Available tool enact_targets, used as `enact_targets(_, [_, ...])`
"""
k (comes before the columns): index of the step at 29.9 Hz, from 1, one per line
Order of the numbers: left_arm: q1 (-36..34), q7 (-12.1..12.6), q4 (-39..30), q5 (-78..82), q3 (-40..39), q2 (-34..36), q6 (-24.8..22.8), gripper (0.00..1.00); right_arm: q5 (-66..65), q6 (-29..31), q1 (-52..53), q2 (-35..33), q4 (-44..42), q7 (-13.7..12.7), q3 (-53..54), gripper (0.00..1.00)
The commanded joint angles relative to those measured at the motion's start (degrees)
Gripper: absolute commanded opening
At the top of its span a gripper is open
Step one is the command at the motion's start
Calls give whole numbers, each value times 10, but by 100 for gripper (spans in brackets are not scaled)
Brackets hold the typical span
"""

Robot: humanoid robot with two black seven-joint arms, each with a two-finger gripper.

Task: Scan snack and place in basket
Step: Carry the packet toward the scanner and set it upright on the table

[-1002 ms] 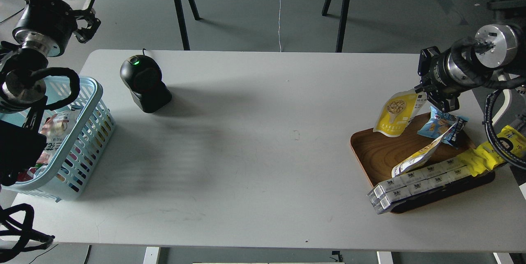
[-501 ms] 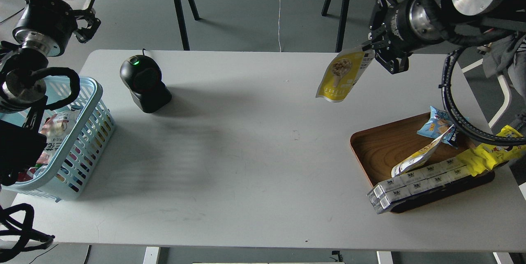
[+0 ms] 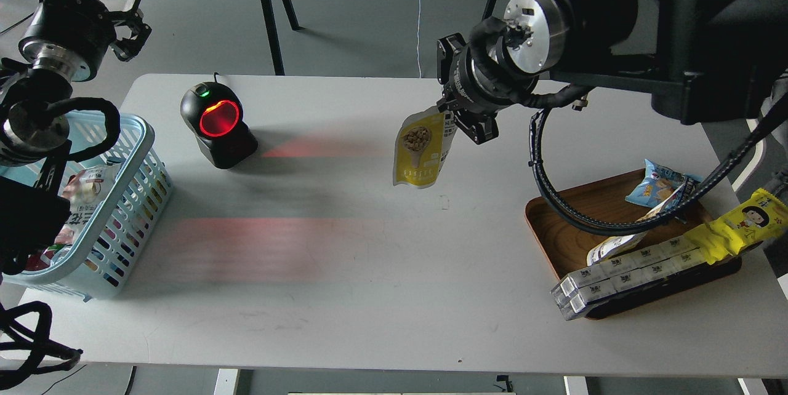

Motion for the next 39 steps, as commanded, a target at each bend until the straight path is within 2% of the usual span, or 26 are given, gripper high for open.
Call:
enact_targets(1, [-1, 0, 0, 0, 0, 1, 0, 100, -24, -1, -47, 39, -32, 1, 22, 0])
enact_targets(8, [0, 0, 0, -1, 1, 1, 0, 100, -74, -1, -131, 111, -109, 1, 57, 0])
enact_targets(18, [0, 0, 0, -1, 0, 2, 0, 100, -87, 2, -167, 111, -180, 1, 59, 2])
enact_targets(20, [0, 0, 0, -1, 0, 3, 0, 100, -97, 1, -167, 111, -181, 0, 60, 12])
enact_targets(22, [0, 0, 0, -1, 0, 3, 0, 100, -100, 0, -166, 111, -182, 0, 60, 27])
enact_targets(24, [0, 0, 0, -1, 0, 3, 0, 100, -100, 0, -164, 111, -182, 0, 60, 33])
enact_targets(26, [0, 0, 0, -1, 0, 3, 0, 100, -101, 0, -162, 111, -182, 0, 60, 54])
enact_targets(29, [0, 0, 0, -1, 0, 3, 0, 100, -101, 0, -158, 111, -182, 1, 59, 72])
enact_targets(33, [2, 1, 2, -1, 0, 3, 0, 100, -101, 0, -153, 111, -181, 1, 70, 87])
enact_targets(34, [2, 2, 5, -2, 0, 3, -1, 100, -102, 1, -148, 111, -180, 0, 74, 98])
enact_targets(39, [-6, 8, 10, -2, 0, 7, -5, 100, -110, 8, -109, 111, -172, -2, 89, 100])
